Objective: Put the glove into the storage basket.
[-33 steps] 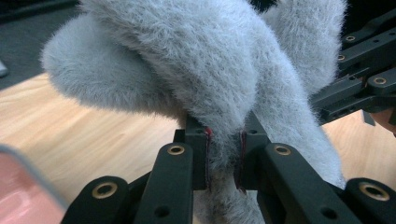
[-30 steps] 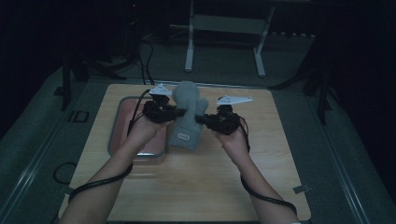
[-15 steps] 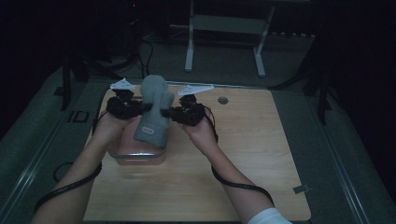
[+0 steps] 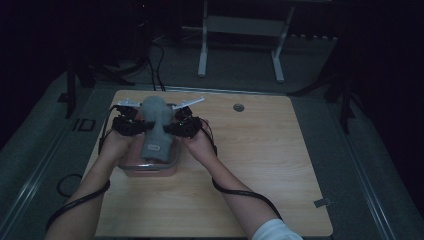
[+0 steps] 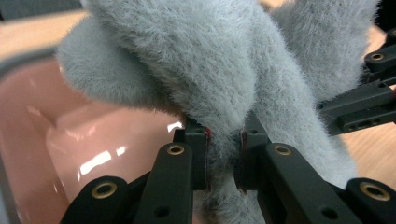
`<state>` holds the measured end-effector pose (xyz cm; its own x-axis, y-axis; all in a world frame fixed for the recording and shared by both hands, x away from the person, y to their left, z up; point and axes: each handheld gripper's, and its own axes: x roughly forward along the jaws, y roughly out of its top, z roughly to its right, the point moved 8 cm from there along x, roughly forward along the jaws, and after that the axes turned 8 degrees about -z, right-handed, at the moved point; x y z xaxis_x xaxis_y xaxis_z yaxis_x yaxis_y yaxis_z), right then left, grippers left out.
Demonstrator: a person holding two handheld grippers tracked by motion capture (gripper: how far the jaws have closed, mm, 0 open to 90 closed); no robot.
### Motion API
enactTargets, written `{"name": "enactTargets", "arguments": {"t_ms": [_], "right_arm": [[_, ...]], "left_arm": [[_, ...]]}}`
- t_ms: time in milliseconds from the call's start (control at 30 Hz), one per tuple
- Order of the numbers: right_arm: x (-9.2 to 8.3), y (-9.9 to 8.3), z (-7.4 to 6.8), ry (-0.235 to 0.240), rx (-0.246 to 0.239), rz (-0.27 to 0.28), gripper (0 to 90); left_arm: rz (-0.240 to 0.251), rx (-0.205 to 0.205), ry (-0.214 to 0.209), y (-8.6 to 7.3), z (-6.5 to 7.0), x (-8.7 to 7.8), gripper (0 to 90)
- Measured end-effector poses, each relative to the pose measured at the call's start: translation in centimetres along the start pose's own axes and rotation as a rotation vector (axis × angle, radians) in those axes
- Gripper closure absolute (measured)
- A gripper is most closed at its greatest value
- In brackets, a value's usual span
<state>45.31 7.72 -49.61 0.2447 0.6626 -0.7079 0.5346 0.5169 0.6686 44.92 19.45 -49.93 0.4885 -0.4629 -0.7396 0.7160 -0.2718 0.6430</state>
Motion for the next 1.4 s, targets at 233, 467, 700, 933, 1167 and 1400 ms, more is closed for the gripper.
{"name": "enactTargets", "arguments": {"t_ms": [233,467,700,933,1167,1400], "right_arm": [[3.1,-1.5,0.7,-0.047,-0.007,-0.090,82.5],[5.2,-2.2,1.2,-0.087,0.013,-0.159,81.8],[6.0,-2.5,1.4,-0.119,-0.019,-0.219,74.5],[3.8,-1.7,1.6,-0.115,-0.021,-0.151,57.1],[0.5,-1.2,1.7,-0.059,-0.043,-0.077,42.9],[-1.8,-1.8,2.0,-0.050,-0.064,-0.048,26.0]], "left_arm": [[-0.100,-0.044,0.040,-2.2,-1.3,2.9,79.5],[-0.181,-0.079,0.092,-2.9,-1.8,4.5,79.3],[-0.254,-0.091,0.107,-3.5,-2.1,6.4,76.9],[-0.305,-0.101,0.205,-3.5,-2.5,6.9,58.2],[-0.259,-0.107,0.229,-3.1,-2.7,6.0,33.9],[-0.155,-0.087,0.219,-2.8,-2.3,3.4,21.5]]}}
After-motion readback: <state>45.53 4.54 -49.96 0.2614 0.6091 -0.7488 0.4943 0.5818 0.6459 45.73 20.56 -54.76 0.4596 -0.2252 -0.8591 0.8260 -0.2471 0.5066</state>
